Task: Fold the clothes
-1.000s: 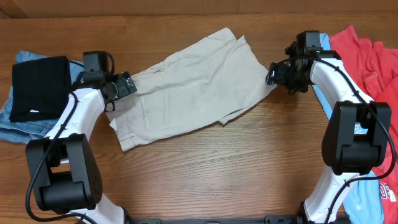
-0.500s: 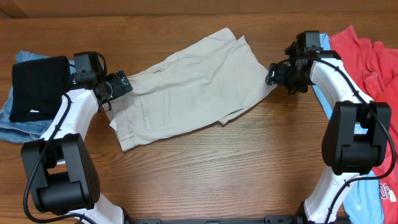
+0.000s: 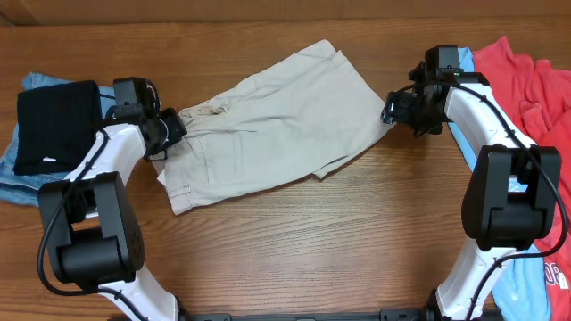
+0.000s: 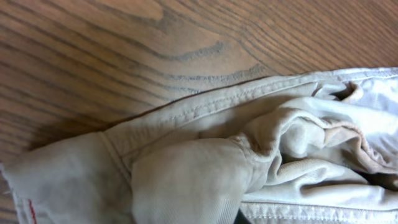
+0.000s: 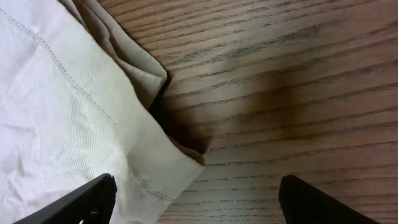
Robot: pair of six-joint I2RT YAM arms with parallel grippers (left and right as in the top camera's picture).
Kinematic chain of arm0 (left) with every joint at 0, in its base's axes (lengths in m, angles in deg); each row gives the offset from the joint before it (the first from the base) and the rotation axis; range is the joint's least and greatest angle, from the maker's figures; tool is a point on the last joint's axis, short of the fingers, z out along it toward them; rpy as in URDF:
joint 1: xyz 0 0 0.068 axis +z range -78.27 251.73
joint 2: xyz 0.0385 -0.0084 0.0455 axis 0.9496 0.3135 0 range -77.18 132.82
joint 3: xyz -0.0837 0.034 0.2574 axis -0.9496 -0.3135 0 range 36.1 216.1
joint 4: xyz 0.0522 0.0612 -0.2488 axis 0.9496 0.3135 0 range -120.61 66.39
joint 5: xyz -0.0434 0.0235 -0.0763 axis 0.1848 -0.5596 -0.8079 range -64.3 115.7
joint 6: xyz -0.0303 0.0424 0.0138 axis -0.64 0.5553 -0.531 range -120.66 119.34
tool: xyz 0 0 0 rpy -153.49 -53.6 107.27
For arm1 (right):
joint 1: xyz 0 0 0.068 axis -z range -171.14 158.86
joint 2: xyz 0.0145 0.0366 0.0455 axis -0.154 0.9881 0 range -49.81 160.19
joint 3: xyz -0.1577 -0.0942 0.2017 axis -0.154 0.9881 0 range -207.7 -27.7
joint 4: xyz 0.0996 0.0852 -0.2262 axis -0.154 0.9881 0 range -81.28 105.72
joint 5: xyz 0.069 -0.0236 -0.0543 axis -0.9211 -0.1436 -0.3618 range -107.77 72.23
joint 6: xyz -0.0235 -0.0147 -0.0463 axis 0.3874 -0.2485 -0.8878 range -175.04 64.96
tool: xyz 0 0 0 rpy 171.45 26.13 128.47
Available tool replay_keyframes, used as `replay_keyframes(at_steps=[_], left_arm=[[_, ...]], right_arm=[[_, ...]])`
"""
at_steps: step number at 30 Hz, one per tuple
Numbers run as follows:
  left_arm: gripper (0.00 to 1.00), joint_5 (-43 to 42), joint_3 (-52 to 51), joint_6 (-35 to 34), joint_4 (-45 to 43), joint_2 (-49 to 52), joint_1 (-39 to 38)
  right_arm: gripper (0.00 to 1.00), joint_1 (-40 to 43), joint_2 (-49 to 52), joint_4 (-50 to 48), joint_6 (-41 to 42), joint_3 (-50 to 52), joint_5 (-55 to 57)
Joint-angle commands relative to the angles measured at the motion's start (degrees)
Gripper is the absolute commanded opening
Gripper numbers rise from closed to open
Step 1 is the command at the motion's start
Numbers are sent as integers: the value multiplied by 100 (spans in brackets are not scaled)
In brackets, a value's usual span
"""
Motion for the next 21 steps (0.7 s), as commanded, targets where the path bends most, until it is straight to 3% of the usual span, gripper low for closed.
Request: replay_keyframes(at_steps=[1, 6, 9, 14, 21], left_arm=[[4, 142, 133, 20, 479, -579, -15], [4, 1543, 133, -1182, 1958, -1379, 4], [4, 1921, 133, -1882, 2621, -1683, 13], [6, 2035, 37, -2000, 3088, -1578, 9], [9, 2804, -289, -2107, 2673, -988, 111]], right_arm=[[88, -11, 59, -9, -2, -140, 37], [88, -11, 59, -17, -4, -140, 39], [88, -11, 59, -17, -4, -140, 39], [88, -11, 59, -11, -4, -140, 37], [88, -11, 59, 81, -7, -140, 39]])
